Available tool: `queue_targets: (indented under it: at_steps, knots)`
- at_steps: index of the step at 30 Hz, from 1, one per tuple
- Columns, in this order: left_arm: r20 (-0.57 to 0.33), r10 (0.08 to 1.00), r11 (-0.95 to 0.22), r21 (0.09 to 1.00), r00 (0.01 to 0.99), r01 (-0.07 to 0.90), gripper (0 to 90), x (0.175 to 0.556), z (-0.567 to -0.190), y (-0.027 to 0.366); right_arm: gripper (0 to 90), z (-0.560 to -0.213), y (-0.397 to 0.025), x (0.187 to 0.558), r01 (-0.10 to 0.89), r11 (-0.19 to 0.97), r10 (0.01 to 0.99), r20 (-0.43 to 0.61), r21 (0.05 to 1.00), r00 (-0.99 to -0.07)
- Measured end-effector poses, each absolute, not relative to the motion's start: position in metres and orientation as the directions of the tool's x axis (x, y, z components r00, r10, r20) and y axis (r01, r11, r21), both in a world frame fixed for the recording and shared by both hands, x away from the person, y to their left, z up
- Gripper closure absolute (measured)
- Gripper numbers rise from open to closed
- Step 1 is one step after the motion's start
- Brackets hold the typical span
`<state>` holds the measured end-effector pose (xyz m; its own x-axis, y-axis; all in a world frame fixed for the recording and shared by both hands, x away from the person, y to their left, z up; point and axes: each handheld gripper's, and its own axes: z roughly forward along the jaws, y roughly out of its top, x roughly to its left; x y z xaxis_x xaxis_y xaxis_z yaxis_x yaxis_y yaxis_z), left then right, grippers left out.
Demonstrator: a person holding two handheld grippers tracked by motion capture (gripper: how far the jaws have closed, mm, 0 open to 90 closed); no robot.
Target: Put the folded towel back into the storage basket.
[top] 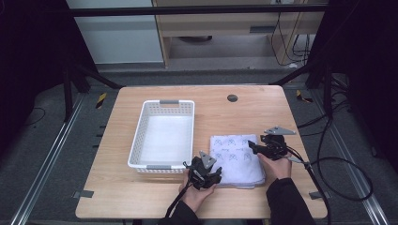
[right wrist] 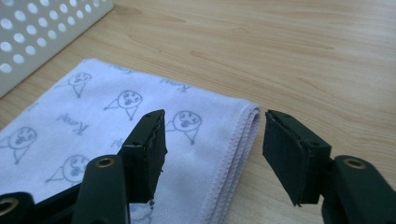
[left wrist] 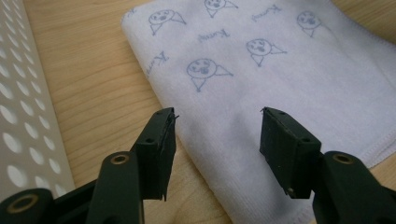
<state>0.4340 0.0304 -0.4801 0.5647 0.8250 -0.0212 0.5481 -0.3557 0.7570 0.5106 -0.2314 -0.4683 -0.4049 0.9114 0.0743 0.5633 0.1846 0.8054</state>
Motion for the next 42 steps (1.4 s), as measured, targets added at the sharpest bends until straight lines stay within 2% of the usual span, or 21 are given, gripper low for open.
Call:
queue_targets:
  at_steps: [17, 24, 42]
  knots:
    - [-0.044, 0.831, -0.342, 0.744, 0.554, 0.573, 43.6, 0.435, -0.493, 0.026, 41.7, -0.491, -0.235, 0.52, 0.627, 0.184, 0.921, 0.089, 0.757, -0.378]
    - [-0.043, 0.831, -0.343, 0.745, 0.554, 0.572, 46.0, 0.434, -0.496, 0.024, 43.4, -0.495, -0.234, 0.523, 0.658, 0.181, 0.919, 0.113, 0.731, -0.379]
    - [-0.116, 0.814, -0.324, 0.723, 0.57, 0.61, 61.2, 0.438, -0.495, 0.024, 69.3, -0.498, -0.233, 0.523, 0.692, 0.124, 0.893, 0.223, 0.711, -0.39]
